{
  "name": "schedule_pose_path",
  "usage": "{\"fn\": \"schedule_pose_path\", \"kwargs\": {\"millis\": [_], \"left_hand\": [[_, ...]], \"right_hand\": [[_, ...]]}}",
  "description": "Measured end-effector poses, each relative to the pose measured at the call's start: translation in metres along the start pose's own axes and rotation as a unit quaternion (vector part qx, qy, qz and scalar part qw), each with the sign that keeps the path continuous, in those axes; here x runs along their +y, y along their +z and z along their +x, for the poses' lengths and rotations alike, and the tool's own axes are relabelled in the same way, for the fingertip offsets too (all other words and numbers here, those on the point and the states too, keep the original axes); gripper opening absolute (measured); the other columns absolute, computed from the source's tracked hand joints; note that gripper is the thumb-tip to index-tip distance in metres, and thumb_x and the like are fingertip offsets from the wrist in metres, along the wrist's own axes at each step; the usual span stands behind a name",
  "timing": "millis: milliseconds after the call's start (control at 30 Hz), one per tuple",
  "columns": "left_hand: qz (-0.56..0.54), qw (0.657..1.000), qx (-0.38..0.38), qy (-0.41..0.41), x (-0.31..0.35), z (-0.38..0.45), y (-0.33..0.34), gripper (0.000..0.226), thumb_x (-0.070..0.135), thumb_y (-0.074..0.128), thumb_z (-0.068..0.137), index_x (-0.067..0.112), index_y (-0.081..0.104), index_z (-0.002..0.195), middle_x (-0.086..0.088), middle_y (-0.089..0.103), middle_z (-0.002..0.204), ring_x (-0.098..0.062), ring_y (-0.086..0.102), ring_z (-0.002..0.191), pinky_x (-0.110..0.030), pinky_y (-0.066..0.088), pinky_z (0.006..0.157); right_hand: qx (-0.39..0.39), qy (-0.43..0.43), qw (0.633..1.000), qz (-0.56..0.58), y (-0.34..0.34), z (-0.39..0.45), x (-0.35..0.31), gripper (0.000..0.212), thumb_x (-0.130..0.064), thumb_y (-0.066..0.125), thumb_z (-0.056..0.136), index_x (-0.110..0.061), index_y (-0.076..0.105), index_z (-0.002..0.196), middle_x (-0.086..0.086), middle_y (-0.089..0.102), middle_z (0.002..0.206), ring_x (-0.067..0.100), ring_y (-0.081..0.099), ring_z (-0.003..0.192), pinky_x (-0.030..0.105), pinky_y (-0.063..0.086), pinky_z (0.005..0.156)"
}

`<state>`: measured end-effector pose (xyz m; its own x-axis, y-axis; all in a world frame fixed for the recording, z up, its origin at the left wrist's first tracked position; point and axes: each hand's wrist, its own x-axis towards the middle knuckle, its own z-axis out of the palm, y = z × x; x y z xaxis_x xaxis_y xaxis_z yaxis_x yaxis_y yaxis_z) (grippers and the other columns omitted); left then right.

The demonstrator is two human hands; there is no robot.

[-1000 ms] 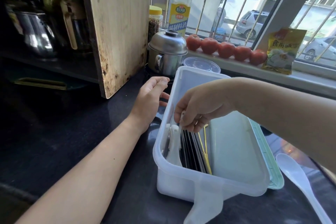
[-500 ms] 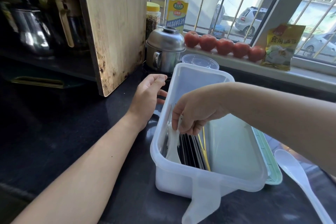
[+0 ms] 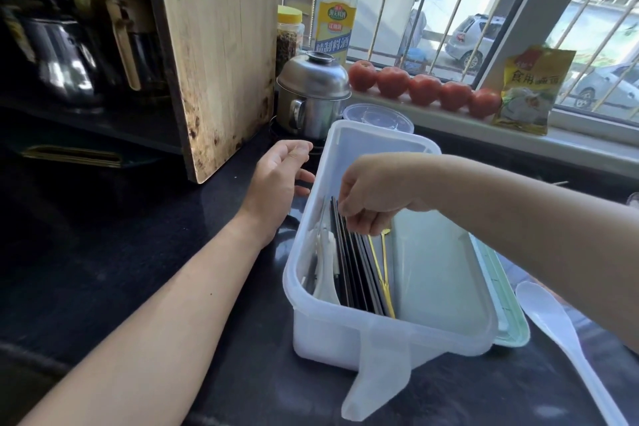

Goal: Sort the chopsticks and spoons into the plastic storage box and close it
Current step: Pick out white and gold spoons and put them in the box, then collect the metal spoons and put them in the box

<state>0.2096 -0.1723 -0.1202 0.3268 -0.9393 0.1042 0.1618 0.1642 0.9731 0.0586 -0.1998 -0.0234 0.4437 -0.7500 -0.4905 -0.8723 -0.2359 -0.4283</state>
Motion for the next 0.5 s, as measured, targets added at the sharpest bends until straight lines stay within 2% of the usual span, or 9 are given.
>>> {"fn": "schedule_pose_path", "kwargs": {"millis": [67, 133, 233, 300, 367, 433, 467, 500], "left_hand": [[0.017, 0.999, 0.031, 0.016, 0.007, -0.004, -0.003, 0.024, 0.039, 0.059, 0.092, 0.023, 0.071, 0.106, 0.001, 0.068, 0.104, -0.018, 0.065, 0.081, -0.038, 0.054, 0.071], [0.025, 0.996, 0.081, 0.033, 0.027, -0.005, -0.008, 0.013, 0.026, 0.058, 0.099, 0.023, 0.069, 0.104, 0.002, 0.067, 0.102, -0.013, 0.065, 0.075, -0.033, 0.053, 0.068], [0.061, 0.986, 0.125, 0.088, 0.083, -0.018, -0.003, 0.019, 0.013, 0.052, 0.102, 0.024, 0.066, 0.095, 0.006, 0.064, 0.088, -0.007, 0.061, 0.064, -0.024, 0.051, 0.063], [0.087, 0.983, 0.093, 0.135, 0.128, -0.037, 0.011, 0.020, 0.015, 0.052, 0.101, 0.025, 0.066, 0.091, 0.008, 0.065, 0.080, -0.007, 0.062, 0.062, -0.022, 0.050, 0.062], [0.127, 0.981, 0.011, 0.150, 0.166, -0.058, 0.038, 0.012, 0.026, 0.057, 0.094, 0.024, 0.069, 0.092, 0.007, 0.069, 0.078, -0.009, 0.065, 0.065, -0.025, 0.054, 0.069], [0.187, 0.970, -0.076, 0.137, 0.179, -0.079, 0.086, 0.024, 0.038, 0.062, 0.082, 0.024, 0.072, 0.099, 0.003, 0.072, 0.087, -0.018, 0.069, 0.077, -0.043, 0.059, 0.087], [0.202, 0.963, -0.122, 0.129, 0.179, -0.085, 0.112, 0.024, 0.038, 0.063, 0.082, 0.024, 0.071, 0.100, 0.002, 0.072, 0.089, -0.022, 0.069, 0.080, -0.051, 0.057, 0.092], [0.200, 0.961, -0.144, 0.123, 0.180, -0.092, 0.138, 0.014, 0.032, 0.061, 0.089, 0.023, 0.069, 0.097, 0.002, 0.071, 0.085, -0.022, 0.068, 0.079, -0.050, 0.056, 0.091]], "right_hand": [[0.068, -0.019, 0.997, -0.032, -0.008, -0.010, -0.002, 0.016, -0.006, 0.054, 0.097, 0.002, 0.066, 0.091, 0.018, 0.076, 0.084, 0.021, 0.065, 0.057, 0.028, 0.059, 0.056], [0.135, -0.048, 0.989, -0.027, -0.017, -0.025, -0.003, 0.017, -0.008, 0.054, 0.096, 0.000, 0.068, 0.088, 0.015, 0.074, 0.080, 0.021, 0.062, 0.057, 0.026, 0.056, 0.053], [0.239, -0.116, 0.963, 0.049, -0.028, -0.054, 0.002, 0.016, -0.011, 0.059, 0.092, -0.005, 0.068, 0.081, 0.009, 0.071, 0.070, 0.018, 0.059, 0.052, 0.024, 0.050, 0.048], [0.311, -0.163, 0.930, 0.110, -0.031, -0.076, 0.013, 0.015, -0.013, 0.060, 0.090, -0.010, 0.068, 0.078, 0.004, 0.070, 0.066, 0.014, 0.059, 0.050, 0.024, 0.047, 0.047], [0.361, -0.187, 0.893, 0.192, -0.029, -0.100, 0.033, 0.008, -0.016, 0.061, 0.092, -0.015, 0.067, 0.087, 0.001, 0.067, 0.072, 0.014, 0.060, 0.058, 0.023, 0.045, 0.049], [0.391, -0.194, 0.865, 0.247, -0.024, -0.124, 0.062, 0.004, -0.019, 0.061, 0.093, -0.021, 0.065, 0.094, -0.003, 0.066, 0.079, 0.014, 0.060, 0.066, 0.024, 0.045, 0.053], [0.398, -0.187, 0.857, 0.270, -0.021, -0.136, 0.081, 0.006, -0.019, 0.061, 0.093, -0.023, 0.065, 0.095, -0.004, 0.065, 0.079, 0.012, 0.059, 0.064, 0.024, 0.044, 0.052], [0.401, -0.174, 0.851, 0.289, -0.018, -0.146, 0.102, 0.009, -0.017, 0.059, 0.093, -0.024, 0.065, 0.094, -0.005, 0.064, 0.076, 0.011, 0.057, 0.060, 0.024, 0.043, 0.050]]}}
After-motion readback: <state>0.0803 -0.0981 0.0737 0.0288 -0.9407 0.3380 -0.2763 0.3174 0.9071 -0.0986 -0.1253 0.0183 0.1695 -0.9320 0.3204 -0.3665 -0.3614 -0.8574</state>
